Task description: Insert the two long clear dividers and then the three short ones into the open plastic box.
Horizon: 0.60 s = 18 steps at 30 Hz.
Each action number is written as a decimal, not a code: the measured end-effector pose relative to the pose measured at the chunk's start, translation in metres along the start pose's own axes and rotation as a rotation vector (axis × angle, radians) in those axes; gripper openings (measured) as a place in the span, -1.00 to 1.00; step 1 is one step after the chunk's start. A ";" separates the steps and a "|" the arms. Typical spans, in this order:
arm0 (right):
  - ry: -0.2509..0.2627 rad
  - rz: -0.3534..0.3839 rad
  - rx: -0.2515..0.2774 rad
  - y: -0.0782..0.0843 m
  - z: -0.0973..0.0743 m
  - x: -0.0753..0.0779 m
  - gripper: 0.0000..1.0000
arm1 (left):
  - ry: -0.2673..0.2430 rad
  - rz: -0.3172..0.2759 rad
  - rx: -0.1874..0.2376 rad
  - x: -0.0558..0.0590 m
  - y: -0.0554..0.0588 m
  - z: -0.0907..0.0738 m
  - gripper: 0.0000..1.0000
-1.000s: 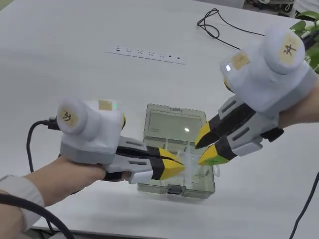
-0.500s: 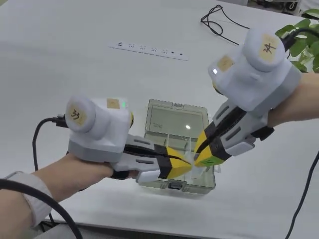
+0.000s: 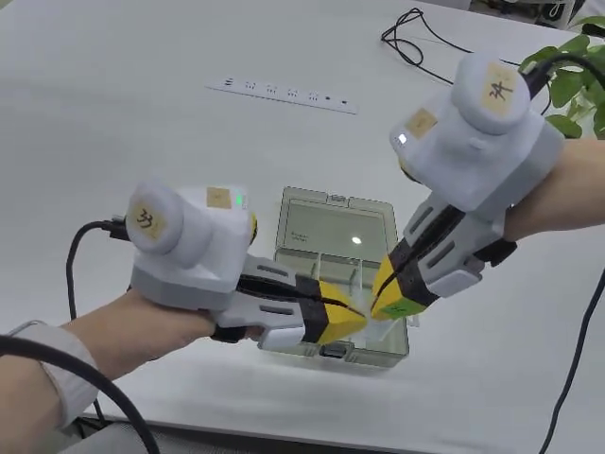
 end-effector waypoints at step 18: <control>0.121 0.048 -0.123 0.032 -0.001 0.029 -0.96 | -0.186 -0.084 -0.060 -0.019 0.027 -0.017 -0.04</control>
Point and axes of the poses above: the centre of the closed fingertips' face, and the gripper's own axes: z roughly forward along the fingers, x roughly to its right, y roughly out of its underside, the point moved 7 cm from there along -z, roughly backward along the fingers, and after that the axes turned 3 degrees about y, right-handed, at the moved point
